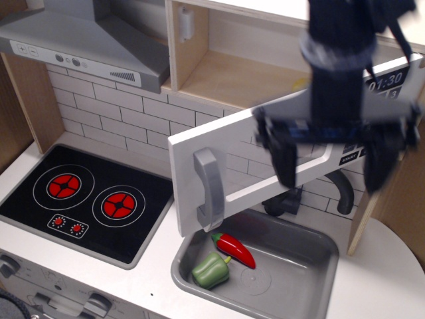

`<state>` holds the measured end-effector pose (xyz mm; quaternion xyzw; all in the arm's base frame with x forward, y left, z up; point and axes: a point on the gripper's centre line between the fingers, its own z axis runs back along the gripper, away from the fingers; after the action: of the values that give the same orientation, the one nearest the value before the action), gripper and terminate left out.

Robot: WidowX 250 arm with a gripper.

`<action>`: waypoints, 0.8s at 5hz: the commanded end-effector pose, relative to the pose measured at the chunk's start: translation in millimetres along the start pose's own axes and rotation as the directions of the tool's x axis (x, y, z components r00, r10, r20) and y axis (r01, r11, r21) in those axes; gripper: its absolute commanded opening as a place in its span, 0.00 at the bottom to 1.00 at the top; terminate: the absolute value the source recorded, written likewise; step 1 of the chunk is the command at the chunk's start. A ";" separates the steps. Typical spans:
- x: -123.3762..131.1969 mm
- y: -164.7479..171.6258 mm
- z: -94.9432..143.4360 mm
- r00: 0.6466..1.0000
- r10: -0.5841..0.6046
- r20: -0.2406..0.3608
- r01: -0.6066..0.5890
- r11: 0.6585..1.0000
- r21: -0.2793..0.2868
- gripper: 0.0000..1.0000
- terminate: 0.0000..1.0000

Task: Close microwave

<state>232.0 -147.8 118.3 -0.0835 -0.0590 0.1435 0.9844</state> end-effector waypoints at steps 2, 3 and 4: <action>5.0 8.5 -54.8 0.992 -0.032 0.121 0.021 0.996 0.090 1.00 0.00; 17.9 30.1 -61.4 0.989 -0.012 0.148 -0.005 0.993 0.115 1.00 0.00; 31.1 50.0 -62.9 0.981 0.007 0.193 -0.037 0.988 0.152 1.00 0.00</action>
<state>254.4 -100.6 43.4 0.0119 -0.1337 0.1647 0.9772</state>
